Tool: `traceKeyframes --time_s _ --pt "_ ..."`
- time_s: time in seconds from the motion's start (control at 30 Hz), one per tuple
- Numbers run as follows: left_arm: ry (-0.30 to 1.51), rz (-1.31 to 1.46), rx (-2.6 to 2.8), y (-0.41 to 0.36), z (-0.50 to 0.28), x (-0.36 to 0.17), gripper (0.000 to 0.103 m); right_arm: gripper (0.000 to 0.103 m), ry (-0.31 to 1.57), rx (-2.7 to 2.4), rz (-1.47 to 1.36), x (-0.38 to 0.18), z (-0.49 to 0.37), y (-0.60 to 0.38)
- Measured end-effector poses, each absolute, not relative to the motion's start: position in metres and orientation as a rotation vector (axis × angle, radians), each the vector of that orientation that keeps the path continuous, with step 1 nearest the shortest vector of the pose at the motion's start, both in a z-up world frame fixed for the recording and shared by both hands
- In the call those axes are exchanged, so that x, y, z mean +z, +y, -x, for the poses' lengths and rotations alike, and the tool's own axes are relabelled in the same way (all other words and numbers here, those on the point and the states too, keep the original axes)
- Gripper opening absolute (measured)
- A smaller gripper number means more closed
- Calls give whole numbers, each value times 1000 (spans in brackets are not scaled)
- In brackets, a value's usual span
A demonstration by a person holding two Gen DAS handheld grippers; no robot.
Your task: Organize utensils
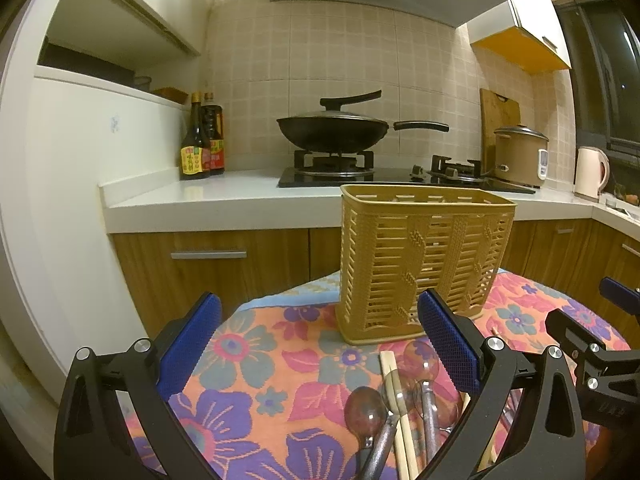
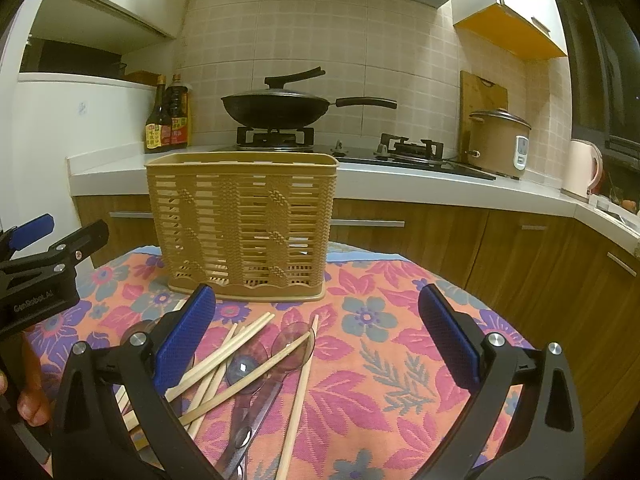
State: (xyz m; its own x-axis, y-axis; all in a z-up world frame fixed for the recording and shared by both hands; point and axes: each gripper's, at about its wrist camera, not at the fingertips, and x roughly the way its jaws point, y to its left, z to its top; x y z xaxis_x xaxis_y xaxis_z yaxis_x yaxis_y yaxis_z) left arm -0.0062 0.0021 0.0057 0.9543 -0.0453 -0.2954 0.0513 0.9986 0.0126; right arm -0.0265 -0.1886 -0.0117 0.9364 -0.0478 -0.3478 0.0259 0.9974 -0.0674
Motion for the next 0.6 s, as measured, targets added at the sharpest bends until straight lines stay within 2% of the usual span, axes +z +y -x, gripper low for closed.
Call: traceKeyframes --time_s 0.6 --pt "288 -37 -40 -1 9 5 95 96 359 -43 61 -12 26 -190"
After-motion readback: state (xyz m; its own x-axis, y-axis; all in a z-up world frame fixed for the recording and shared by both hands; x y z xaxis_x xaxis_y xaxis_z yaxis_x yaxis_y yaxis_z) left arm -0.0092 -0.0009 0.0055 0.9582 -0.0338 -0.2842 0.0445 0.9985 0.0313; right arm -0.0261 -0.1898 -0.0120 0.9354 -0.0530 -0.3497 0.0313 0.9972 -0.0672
